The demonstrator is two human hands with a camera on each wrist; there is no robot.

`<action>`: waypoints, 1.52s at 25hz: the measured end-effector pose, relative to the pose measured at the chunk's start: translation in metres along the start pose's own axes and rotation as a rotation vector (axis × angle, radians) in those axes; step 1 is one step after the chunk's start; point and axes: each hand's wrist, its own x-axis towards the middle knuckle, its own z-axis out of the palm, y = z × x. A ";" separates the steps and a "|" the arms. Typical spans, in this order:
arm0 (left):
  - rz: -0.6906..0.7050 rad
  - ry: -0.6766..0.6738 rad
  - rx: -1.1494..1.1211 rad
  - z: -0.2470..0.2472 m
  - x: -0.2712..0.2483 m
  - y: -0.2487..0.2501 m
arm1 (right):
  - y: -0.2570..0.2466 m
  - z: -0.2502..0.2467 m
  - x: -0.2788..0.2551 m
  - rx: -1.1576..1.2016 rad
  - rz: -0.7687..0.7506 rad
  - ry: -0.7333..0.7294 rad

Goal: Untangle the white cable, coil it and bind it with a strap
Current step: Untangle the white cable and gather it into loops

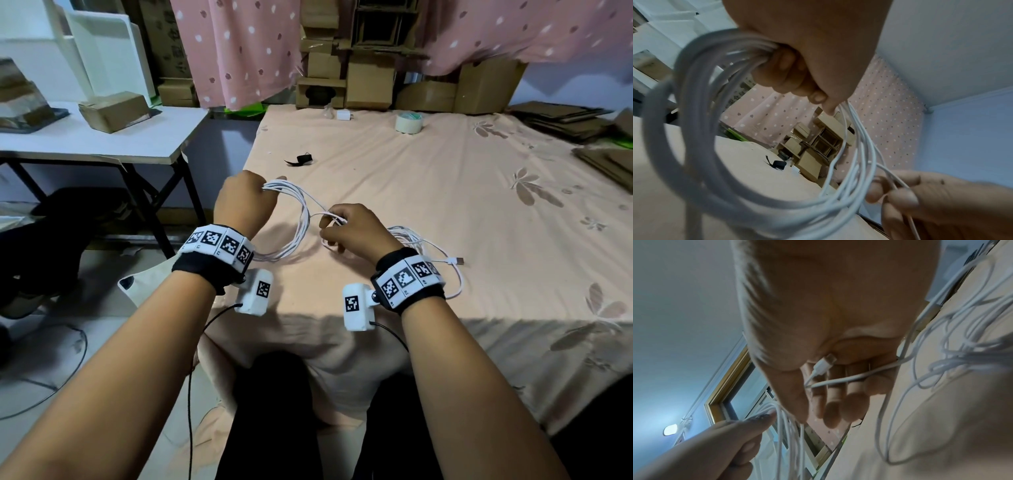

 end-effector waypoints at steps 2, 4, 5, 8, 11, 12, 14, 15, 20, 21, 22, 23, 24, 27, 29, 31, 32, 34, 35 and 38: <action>-0.041 -0.002 -0.040 0.001 0.001 -0.002 | 0.001 0.003 -0.002 0.131 -0.005 0.000; -0.043 -0.054 -0.148 0.004 -0.001 0.001 | 0.000 0.009 -0.001 0.244 -0.031 -0.030; -0.035 -0.077 -0.214 0.006 -0.001 0.003 | -0.001 0.011 0.000 0.248 -0.054 -0.043; -0.033 -0.106 -0.340 0.004 -0.004 0.005 | -0.004 0.017 0.001 0.276 -0.111 -0.053; 0.010 -0.065 -0.242 0.004 0.000 -0.003 | -0.003 0.021 -0.001 0.261 -0.105 0.020; 0.067 -0.047 -0.139 0.004 -0.001 -0.001 | -0.003 0.022 0.000 0.228 -0.102 0.054; 0.256 -0.071 0.046 0.005 -0.006 0.009 | -0.006 0.027 0.003 0.146 -0.122 0.080; 0.366 -0.102 0.104 0.009 -0.009 0.014 | -0.008 0.029 0.003 0.123 -0.138 0.079; 0.268 -0.087 0.195 0.007 -0.009 0.016 | -0.007 0.021 -0.003 0.390 -0.152 0.202; 0.257 -0.099 0.204 0.006 -0.010 0.015 | -0.006 0.018 -0.005 0.445 -0.157 0.216; 0.250 -0.118 0.209 0.006 -0.012 0.015 | -0.006 0.016 -0.005 0.472 -0.167 0.234; 0.243 -0.131 0.203 0.007 -0.013 0.015 | -0.006 0.015 -0.006 0.480 -0.184 0.251; 0.240 -0.144 0.205 0.009 -0.015 0.016 | -0.007 0.015 -0.006 0.480 -0.200 0.265; 0.216 -0.139 0.185 0.013 -0.015 0.018 | -0.015 0.017 -0.009 0.502 -0.248 0.255; 0.223 -0.124 0.153 0.014 -0.014 0.020 | -0.017 0.018 -0.009 0.486 -0.278 0.270; 0.242 -0.125 0.101 0.014 -0.015 0.022 | -0.015 0.022 -0.006 0.419 -0.300 0.304; 0.242 -0.127 0.069 0.014 -0.016 0.023 | -0.015 0.024 -0.004 0.378 -0.307 0.317; 0.249 -0.117 -0.011 0.014 -0.021 0.025 | -0.015 0.028 -0.003 0.322 -0.315 0.343; 0.262 -0.107 -0.066 0.014 -0.023 0.027 | -0.015 0.029 -0.003 0.303 -0.314 0.359; 0.355 -0.030 -0.204 0.014 -0.030 0.029 | -0.015 0.031 -0.002 0.206 -0.346 0.417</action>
